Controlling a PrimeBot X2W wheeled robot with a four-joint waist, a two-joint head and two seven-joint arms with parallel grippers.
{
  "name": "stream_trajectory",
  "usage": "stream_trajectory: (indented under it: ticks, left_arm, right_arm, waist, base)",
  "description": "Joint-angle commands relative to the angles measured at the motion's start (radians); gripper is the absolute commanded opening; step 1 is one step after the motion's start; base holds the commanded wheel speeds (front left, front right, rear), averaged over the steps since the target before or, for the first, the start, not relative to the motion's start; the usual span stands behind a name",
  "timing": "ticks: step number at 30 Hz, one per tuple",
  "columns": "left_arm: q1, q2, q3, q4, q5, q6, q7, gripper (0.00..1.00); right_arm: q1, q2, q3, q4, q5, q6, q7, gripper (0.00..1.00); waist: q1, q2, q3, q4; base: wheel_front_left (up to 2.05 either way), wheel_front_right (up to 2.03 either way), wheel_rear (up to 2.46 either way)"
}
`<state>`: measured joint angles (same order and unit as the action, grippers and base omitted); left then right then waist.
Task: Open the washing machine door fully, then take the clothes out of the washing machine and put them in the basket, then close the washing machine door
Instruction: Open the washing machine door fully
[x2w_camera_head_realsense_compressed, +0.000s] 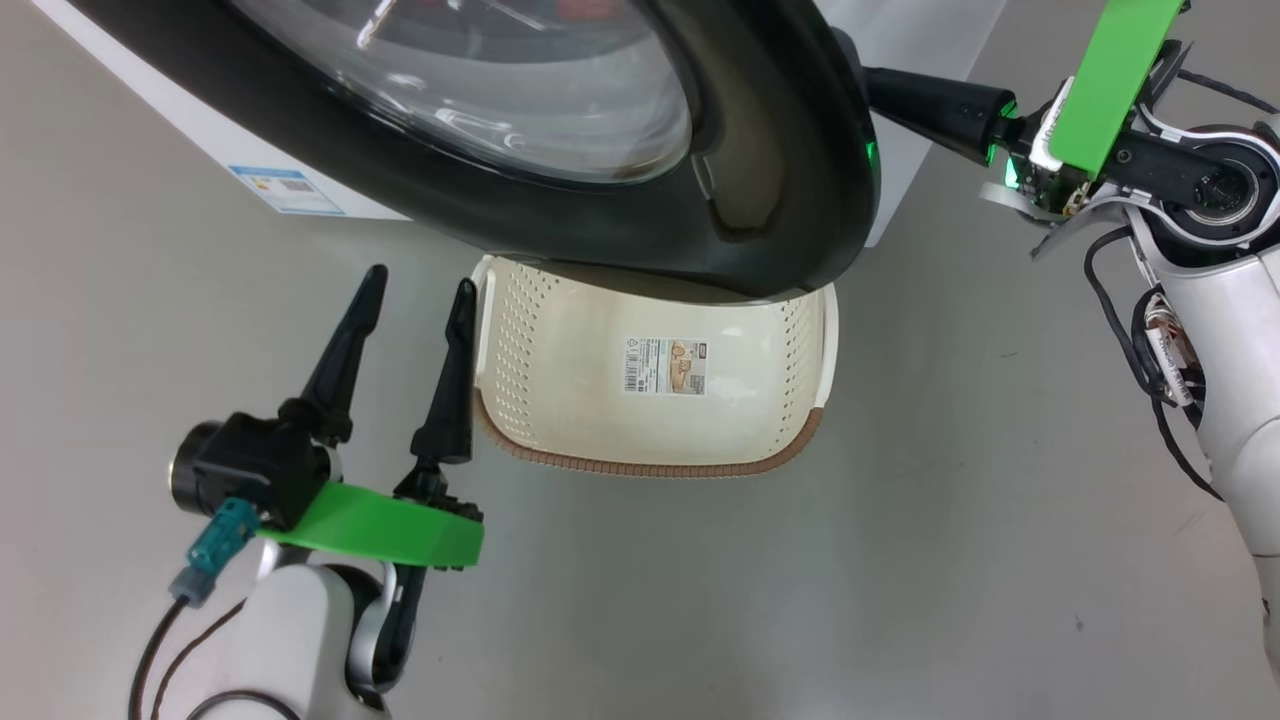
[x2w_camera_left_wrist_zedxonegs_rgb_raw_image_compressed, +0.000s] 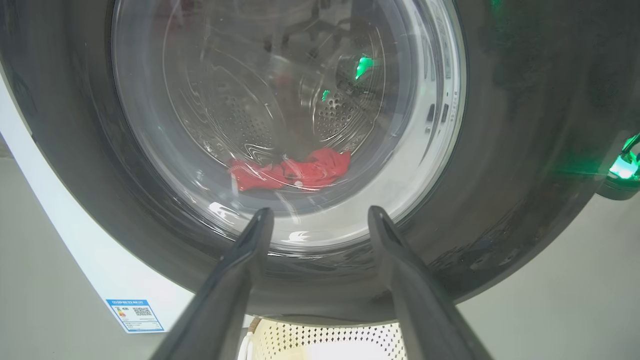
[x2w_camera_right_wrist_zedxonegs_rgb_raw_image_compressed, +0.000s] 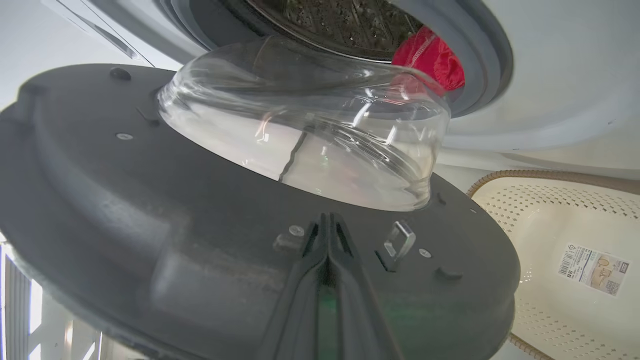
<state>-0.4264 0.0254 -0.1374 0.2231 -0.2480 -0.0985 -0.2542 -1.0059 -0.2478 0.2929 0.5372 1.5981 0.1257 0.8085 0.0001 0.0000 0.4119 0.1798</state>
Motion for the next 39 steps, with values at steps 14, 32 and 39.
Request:
stream_trajectory:
  ticks: [14, 32, 39]
  left_arm:
    - [0.023, 0.025, 0.064, -0.019, 0.0, 0.004, -0.008, 1.0]
    - [0.049, 0.025, 0.098, -0.028, 0.01, 0.009, -0.008, 1.0]
    - [0.053, 0.025, 0.104, -0.04, 0.013, 0.012, -0.008, 1.0]
  right_arm:
    - [0.099, 0.009, -0.02, -0.092, -0.149, 0.005, -0.315, 1.0]
    - [0.248, -0.059, 0.219, -0.039, -0.592, 0.005, -1.058, 1.0]
    - [0.32, 0.018, 0.071, -0.105, -0.843, 0.005, -1.07, 1.0]
  waist:
    - [-0.0001, 0.0, -0.016, -0.042]
    - [-0.0001, 0.0, -0.057, -0.112]
    - [-0.0001, 0.0, -0.067, -0.126]
  base:
    - [0.0, 0.0, 0.0]
    - [0.0, 0.0, 0.0]
    - [0.0, 0.0, 0.0]
